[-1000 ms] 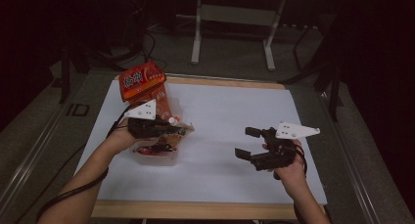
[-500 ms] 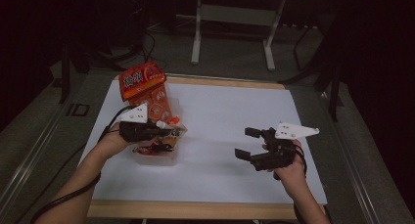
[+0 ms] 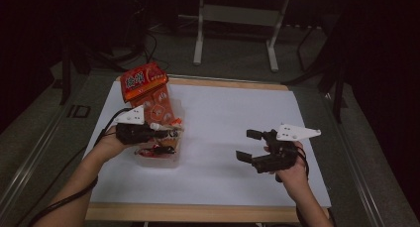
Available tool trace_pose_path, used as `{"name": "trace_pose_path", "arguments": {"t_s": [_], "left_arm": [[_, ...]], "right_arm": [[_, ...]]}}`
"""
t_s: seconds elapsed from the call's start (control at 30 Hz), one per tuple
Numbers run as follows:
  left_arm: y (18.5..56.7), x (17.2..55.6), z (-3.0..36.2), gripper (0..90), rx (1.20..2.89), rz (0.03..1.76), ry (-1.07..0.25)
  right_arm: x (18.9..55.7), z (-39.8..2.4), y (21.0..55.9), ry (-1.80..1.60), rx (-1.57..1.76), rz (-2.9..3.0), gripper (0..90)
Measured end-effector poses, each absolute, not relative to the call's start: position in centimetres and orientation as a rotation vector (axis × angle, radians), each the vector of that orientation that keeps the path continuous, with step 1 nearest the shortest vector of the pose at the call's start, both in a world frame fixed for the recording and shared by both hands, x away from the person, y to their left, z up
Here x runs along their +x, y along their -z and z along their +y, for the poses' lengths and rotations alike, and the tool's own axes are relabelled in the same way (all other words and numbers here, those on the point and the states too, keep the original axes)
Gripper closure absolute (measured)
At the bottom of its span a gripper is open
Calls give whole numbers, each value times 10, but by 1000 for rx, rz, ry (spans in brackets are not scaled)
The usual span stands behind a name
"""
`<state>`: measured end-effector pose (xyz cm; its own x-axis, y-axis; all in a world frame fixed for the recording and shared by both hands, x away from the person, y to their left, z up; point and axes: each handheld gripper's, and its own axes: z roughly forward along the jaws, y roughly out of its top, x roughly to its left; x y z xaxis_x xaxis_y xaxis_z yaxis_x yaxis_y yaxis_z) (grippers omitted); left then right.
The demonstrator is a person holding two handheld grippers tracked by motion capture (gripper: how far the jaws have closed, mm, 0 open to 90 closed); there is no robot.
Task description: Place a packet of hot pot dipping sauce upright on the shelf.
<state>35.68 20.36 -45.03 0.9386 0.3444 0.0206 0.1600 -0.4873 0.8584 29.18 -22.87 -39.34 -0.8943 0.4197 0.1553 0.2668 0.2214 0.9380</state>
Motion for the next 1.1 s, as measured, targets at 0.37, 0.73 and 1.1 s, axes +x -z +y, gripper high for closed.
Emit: {"name": "trace_pose_path", "arguments": {"t_s": [0.37, 0.73, 1.1], "left_arm": [[462, 356, 191, 892, 2167, 290, -245], [470, 365, 205, 895, 2082, 472, -174], [480, 358, 227, 892, 1942, 531, -259]], "right_arm": [[290, -231, 392, -1763, 660, 2344, 150], [290, -234, 393, -1766, 677, 2337, 150], [289, -242, 394, -1770, 698, 2326, 150]]}}
